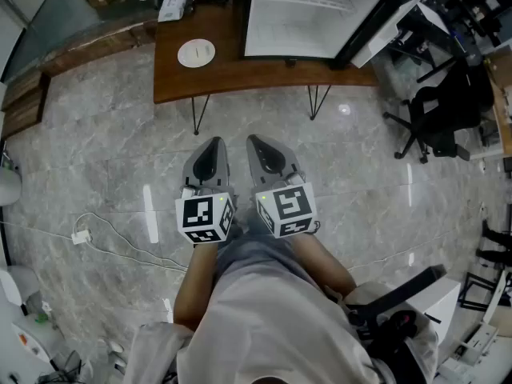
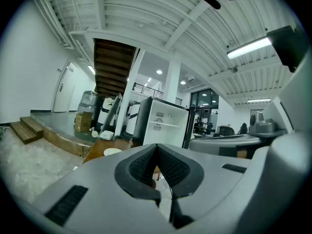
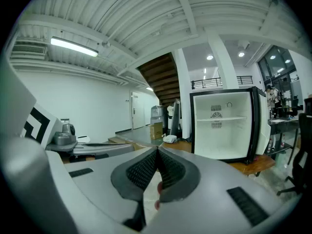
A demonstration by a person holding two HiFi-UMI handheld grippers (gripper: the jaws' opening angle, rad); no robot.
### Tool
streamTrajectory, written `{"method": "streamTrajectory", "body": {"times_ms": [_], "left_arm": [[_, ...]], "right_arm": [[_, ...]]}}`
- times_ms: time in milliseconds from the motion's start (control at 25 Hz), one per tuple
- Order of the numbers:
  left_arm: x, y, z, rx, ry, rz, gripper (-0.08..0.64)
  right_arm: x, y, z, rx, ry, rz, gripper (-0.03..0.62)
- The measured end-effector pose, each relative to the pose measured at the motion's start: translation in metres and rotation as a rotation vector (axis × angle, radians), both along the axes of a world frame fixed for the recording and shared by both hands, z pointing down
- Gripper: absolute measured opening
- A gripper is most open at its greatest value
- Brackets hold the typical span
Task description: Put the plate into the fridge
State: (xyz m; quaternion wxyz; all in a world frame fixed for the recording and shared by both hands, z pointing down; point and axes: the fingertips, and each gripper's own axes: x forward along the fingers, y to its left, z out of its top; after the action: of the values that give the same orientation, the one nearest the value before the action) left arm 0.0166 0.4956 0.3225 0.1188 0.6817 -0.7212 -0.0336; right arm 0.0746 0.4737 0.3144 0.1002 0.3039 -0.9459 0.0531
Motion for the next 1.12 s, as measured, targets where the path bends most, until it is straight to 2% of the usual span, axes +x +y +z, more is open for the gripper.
{"method": "streamTrajectory", "body": {"times_ms": [360,680,800,960,1120], "left_arm": [[-0.02,0.02,0.0,-0.013,0.022,0.014,0.018],[-0.051,0.018,0.014,-0.013,0.028,0.013,0.02],[-0.073,0.018,0.025,-0.029,0.017,-0.005,0.02],[-0.118,-0.007,0.043,-0.046,0.01,-0.006,0.02],[-0.151,-0.066,0.053,-0.059,0.008,-0.009,0.02]], "right_arm": [[-0.024,0.024,-0.001,-0.001,0.02,0.004,0.017],[-0.054,0.02,0.014,-0.025,0.018,0.004,0.017],[-0.072,0.017,0.023,-0.027,0.019,0.006,0.017],[-0.121,-0.012,0.044,-0.017,0.094,-0.002,0.018],[-0.16,-0.076,0.053,-0.024,0.115,-0.003,0.018]]}}
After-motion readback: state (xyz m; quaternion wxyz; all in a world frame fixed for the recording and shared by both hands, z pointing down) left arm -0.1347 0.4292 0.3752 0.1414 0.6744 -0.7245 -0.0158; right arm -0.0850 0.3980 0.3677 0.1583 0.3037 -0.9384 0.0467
